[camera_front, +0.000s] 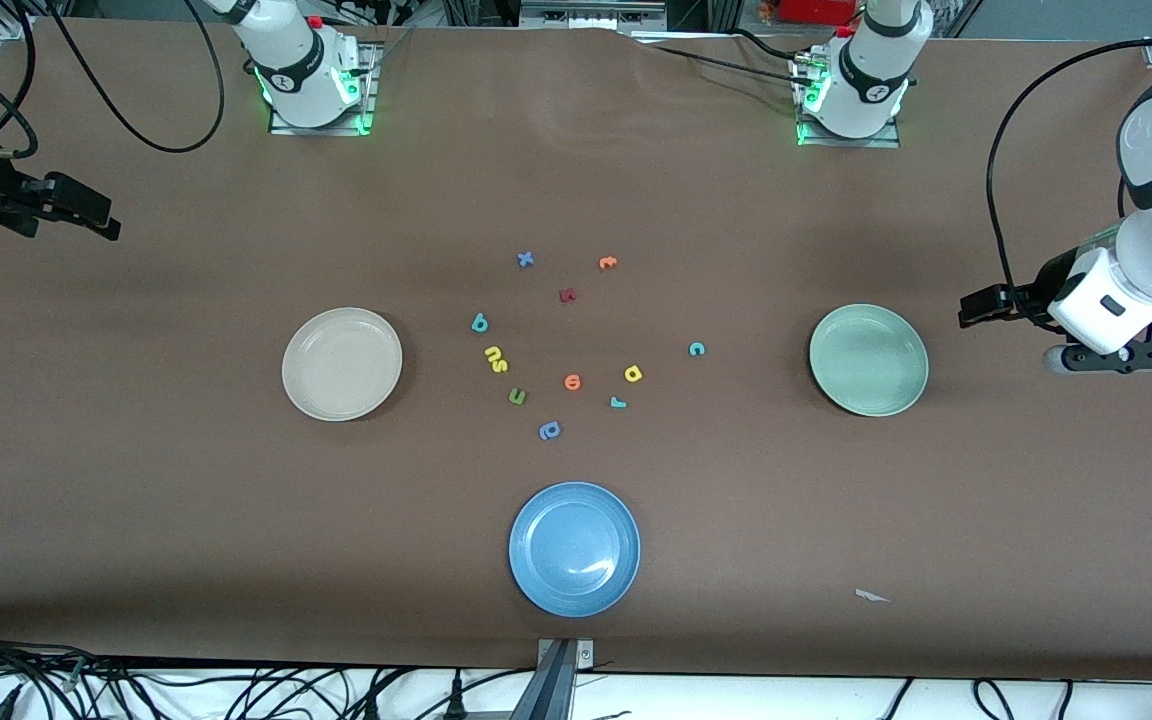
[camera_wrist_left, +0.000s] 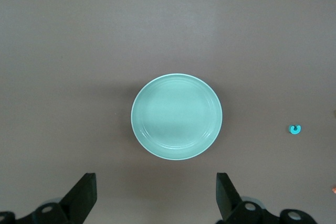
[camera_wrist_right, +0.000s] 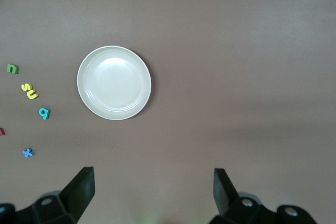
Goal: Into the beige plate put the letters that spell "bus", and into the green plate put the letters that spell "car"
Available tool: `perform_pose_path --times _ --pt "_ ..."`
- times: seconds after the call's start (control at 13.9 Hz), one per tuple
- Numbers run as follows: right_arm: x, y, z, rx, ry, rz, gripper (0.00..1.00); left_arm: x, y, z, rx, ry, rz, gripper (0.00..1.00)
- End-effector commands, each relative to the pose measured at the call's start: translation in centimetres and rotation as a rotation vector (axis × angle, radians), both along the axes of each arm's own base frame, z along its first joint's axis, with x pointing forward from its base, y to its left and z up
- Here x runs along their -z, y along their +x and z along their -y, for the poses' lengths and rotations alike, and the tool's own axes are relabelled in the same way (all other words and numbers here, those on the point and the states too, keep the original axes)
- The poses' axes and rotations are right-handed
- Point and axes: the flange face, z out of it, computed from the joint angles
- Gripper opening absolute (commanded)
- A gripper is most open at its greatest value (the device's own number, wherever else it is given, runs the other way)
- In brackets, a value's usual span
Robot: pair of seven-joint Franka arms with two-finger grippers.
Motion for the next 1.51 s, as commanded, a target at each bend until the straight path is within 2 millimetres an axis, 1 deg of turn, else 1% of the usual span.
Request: perform_pose_path --times 0.0,0.07,0.14,0.22,0.36,0.43,0.5,0.57,0.65,0.72,0.79,0.93,1.01,1.08,1.22,1.29,1.36,1.44 --pt "-0.2 -0.8 -0.3 0.010 0.015 -0.018 1.00 -0.5 0.1 0.4 -0.011 -0.026 -0.005 1.00" --pt "0.2 -0.7 -0.4 0.012 0.018 -0.024 1.00 -0.5 0.1 0.5 -0.009 -0.026 -0.005 1.00" --pt "0.6 -0.5 -1.0 -0.008 0.017 -0.039 1.00 -0.4 0.1 0.6 -0.007 -0.026 -0.007 1.00" --pt "1.2 -0.7 -2.6 -0.033 0.013 -0.073 1.00 -0.4 0.1 0.6 -0.009 -0.025 -0.008 1.00" --pt "3.3 -0.2 -6.6 -0.109 0.004 -0.126 1.00 -0.2 0.1 1.5 -0.021 -0.022 -0.011 1.00" --pt "5.1 0.3 -9.0 -0.150 -0.001 -0.155 1.00 0.1 0.2 2.4 -0.028 -0.019 -0.017 1.00" --pt "7.4 1.0 -11.1 -0.186 -0.006 -0.189 1.00 0.2 0.2 3.4 -0.042 -0.016 -0.020 1.00" --pt "10.4 1.7 -13.0 -0.210 -0.004 -0.232 1.00 0.7 0.2 4.6 -0.059 -0.011 -0.029 1.00" --pt "12.2 2.4 -15.0 -0.236 -0.003 -0.219 1.00 1.0 0.2 5.9 -0.076 -0.006 -0.036 1.00" --pt "13.6 3.0 -16.7 -0.243 -0.007 -0.198 1.00 1.4 0.0 7.3 -0.082 -0.001 -0.045 1.00" --pt "15.3 3.4 -18.8 -0.250 -0.014 -0.184 1.00 2.0 0.0 8.9 -0.095 0.008 -0.057 1.00" --pt "18.2 3.7 -23.8 -0.258 -0.022 -0.129 1.00 4.1 -0.1 12.5 -0.128 0.028 -0.081 1.00" --pt "18.9 3.4 -26.1 -0.280 -0.021 -0.104 1.00 5.3 -0.2 14.3 -0.153 0.038 -0.085 1.00" --pt "20.2 3.2 -28.2 -0.292 -0.022 -0.090 1.00 6.5 -0.1 16.0 -0.183 0.042 -0.069 1.00" --pt "22.9 3.8 -29.6 -0.305 -0.018 -0.065 1.00 9.3 -0.2 19.8 -0.226 0.047 -0.048 1.00" --pt "23.3 3.5 -30.4 -0.319 -0.018 -0.065 1.00 10.6 -0.2 21.0 -0.250 0.048 -0.039 1.00" --pt "23.7 3.3 -30.8 -0.323 -0.021 -0.071 1.00 12.0 -0.2 22.1 -0.272 0.049 -0.032 1.00" --pt "24.9 3.6 -30.8 -0.321 -0.023 -0.075 1.00 13.3 -0.5 23.0 -0.298 0.034 -0.019 1.00"
